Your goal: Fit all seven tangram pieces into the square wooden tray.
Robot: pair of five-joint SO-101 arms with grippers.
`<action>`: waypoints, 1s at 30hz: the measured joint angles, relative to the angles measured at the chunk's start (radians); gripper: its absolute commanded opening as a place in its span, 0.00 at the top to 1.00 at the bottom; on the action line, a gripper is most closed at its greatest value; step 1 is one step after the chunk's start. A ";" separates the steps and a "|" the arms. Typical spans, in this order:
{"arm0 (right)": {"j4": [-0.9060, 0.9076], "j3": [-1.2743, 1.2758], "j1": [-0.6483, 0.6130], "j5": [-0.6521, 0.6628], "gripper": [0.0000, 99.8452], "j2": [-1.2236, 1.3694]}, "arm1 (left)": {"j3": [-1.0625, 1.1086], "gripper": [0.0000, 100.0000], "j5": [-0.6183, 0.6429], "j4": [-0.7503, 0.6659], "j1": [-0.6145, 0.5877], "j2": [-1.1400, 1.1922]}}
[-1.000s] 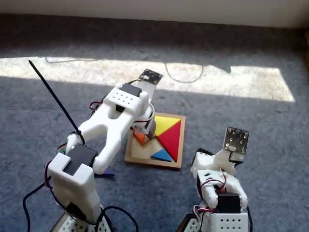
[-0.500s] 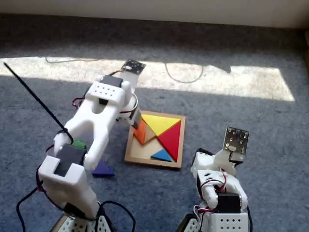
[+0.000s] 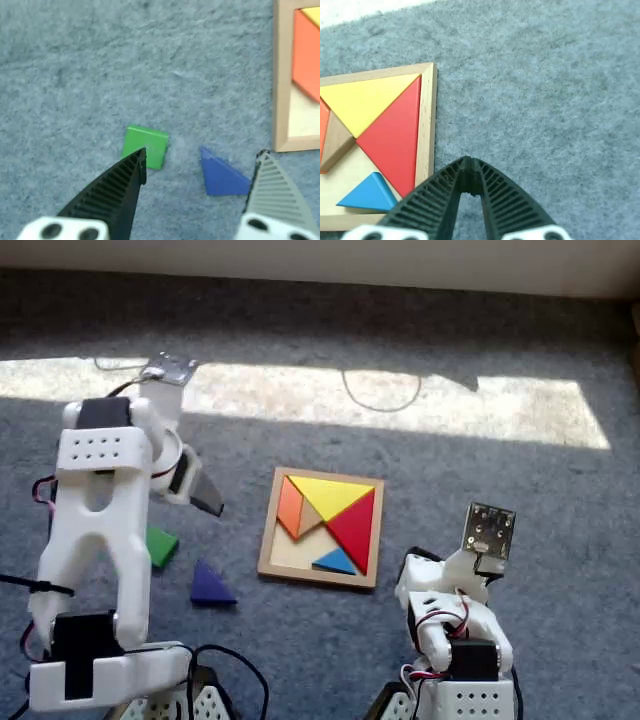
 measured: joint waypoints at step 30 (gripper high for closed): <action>0.000 0.000 0.000 0.000 1.00 0.000 | 0.606 0.82 -0.405 -0.661 -0.295 -0.018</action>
